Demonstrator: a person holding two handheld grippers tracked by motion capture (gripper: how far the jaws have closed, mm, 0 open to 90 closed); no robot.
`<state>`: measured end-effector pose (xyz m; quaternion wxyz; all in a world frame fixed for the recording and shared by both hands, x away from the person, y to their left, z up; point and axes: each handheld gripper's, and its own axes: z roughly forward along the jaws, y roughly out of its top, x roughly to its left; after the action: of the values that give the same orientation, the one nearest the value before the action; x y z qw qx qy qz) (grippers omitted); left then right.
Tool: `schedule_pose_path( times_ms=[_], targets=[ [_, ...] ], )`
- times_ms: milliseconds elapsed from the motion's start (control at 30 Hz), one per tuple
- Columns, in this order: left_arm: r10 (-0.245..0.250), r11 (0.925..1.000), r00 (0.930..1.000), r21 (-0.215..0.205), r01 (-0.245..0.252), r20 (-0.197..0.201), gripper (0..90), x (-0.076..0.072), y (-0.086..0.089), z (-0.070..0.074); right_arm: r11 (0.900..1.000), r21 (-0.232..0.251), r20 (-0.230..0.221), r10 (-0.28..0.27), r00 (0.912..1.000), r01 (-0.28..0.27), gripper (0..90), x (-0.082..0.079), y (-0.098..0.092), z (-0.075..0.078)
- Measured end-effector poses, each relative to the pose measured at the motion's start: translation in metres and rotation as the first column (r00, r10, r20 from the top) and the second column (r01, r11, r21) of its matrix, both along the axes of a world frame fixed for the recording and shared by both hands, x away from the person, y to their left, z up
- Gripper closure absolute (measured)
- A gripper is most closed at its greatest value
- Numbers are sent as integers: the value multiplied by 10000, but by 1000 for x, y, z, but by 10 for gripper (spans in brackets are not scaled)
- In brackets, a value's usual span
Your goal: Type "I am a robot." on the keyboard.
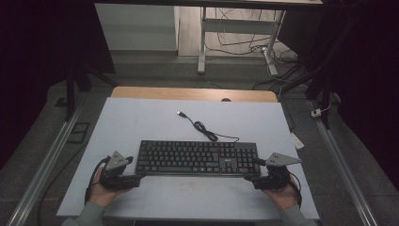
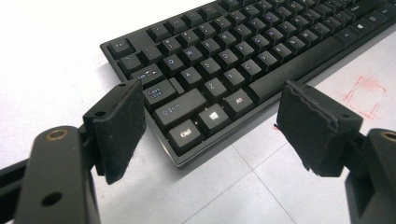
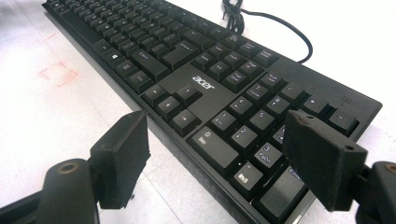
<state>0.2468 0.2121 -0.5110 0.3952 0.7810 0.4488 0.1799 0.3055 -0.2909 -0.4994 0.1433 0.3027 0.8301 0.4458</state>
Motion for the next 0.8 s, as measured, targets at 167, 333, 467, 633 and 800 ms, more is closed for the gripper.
schedule_pose_path(
  times_ms=[167, 333, 467, 633, 800],
  targets=[
    [4, 10000, 10000, 13, -4, 2, 238, -1, 0, 0, 10000, -37, 19, -28, 10000, 28, 242, 0, 1, 0],
    [1, 10000, 10000, 17, -1, 18, 238, 0, 0, 1, 10000, -53, 21, 8, 10000, -8, 248, 0, 1, 0],
    [-13, 10000, 10000, 26, 13, 17, 239, 0, 0, 0, 10000, -31, 24, 3, 10000, -3, 250, 1, 1, 0],
    [-12, 10000, 10000, 31, 12, 41, 239, 0, 0, 1, 10000, -78, 22, 15, 10000, -15, 255, 1, 4, 0],
    [-10, 10000, 10000, 34, 10, 61, 240, 0, -1, 1, 10000, -19, 53, 78, 10000, -78, 258, 1, 7, 1]
  ],
)
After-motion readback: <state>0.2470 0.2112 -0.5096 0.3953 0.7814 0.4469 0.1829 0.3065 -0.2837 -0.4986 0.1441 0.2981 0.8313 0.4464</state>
